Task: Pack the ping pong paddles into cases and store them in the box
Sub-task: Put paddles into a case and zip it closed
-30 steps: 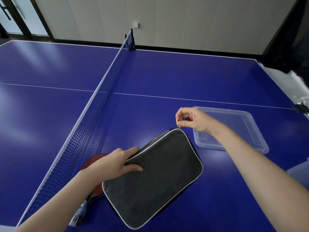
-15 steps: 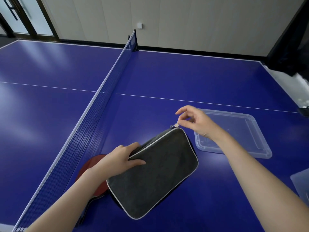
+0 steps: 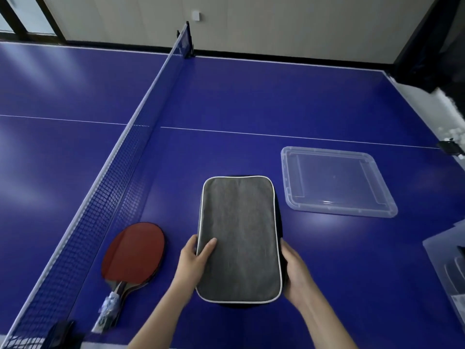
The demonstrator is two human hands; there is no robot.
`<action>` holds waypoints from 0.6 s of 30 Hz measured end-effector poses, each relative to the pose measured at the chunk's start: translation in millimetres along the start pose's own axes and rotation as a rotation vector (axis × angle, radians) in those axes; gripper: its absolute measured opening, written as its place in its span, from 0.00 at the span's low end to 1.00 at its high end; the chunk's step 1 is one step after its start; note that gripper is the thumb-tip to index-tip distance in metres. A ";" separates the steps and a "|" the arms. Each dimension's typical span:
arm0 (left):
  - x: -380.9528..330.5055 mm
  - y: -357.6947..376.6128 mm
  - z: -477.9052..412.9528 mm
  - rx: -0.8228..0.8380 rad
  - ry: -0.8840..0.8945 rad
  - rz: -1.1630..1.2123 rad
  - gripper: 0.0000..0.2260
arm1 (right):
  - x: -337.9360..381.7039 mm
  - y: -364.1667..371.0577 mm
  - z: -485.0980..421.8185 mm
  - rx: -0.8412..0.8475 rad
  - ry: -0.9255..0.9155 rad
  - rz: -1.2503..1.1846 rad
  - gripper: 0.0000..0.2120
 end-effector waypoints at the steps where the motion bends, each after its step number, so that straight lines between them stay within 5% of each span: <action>1: 5.7 1.8 1.4 -0.049 -0.016 -0.117 0.17 | -1.3 -5.5 2.4 -0.031 -0.021 -0.019 0.15; 5: -4.4 21.2 21.4 -0.214 -0.010 -0.428 0.33 | 5.9 -22.8 17.3 -0.165 -0.210 0.126 0.09; 8: -30.6 77.0 42.2 -0.011 0.057 -0.247 0.36 | 14.6 -22.9 34.2 -0.210 -0.377 0.308 0.08; 11: -44.3 112.9 57.1 0.100 0.065 -0.123 0.32 | 11.9 -10.0 48.1 -0.162 -0.428 0.382 0.08; 18: -44.2 100.6 70.0 0.010 0.103 -0.115 0.23 | 9.7 -4.6 62.8 -0.091 -0.436 0.441 0.10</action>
Point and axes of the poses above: each hand's wrist, its own z-axis away from the middle knuckle, its own y-axis out of the palm, x = y × z, the point moved 10 cm from there along -z, towards the middle knuckle, and after that the axes turned 8 degrees about -z, right-handed, at the moved point
